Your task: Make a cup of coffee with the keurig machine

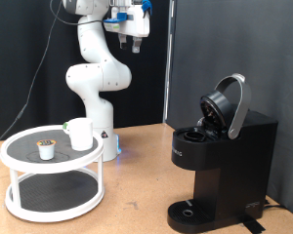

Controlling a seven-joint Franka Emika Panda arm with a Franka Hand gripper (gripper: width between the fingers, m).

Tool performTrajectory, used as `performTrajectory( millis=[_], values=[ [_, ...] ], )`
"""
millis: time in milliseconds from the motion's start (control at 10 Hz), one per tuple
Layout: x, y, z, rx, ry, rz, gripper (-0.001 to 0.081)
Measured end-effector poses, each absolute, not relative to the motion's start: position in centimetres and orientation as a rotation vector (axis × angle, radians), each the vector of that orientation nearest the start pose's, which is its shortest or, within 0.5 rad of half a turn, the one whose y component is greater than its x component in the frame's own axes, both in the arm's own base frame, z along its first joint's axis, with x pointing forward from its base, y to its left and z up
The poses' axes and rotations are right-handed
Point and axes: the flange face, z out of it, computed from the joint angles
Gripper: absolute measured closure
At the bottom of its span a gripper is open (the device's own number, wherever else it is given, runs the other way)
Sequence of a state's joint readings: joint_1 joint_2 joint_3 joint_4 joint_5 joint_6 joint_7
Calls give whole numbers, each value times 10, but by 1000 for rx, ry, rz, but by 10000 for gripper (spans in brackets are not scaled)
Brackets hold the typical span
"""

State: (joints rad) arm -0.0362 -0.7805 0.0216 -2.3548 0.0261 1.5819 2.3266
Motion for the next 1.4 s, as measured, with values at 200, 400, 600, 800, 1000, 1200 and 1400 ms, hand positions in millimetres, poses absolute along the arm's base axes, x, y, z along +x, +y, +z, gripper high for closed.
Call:
performTrajectory(
  millis=[200, 400, 600, 800, 1000, 1200, 1400],
  values=[
    [309, -8, 590, -1202, 2886, 28, 72],
    [308, -37, 589, -1183, 2875, 82, 72],
    [307, -71, 586, -1177, 2886, 76, 72],
    [306, -94, 583, -1158, 2899, 66, 72],
    [306, -95, 582, -1161, 2898, 72, 72],
    [304, -114, 579, -1182, 2876, 53, 72],
    [296, -146, 573, -1184, 2881, 42, 72]
  ],
)
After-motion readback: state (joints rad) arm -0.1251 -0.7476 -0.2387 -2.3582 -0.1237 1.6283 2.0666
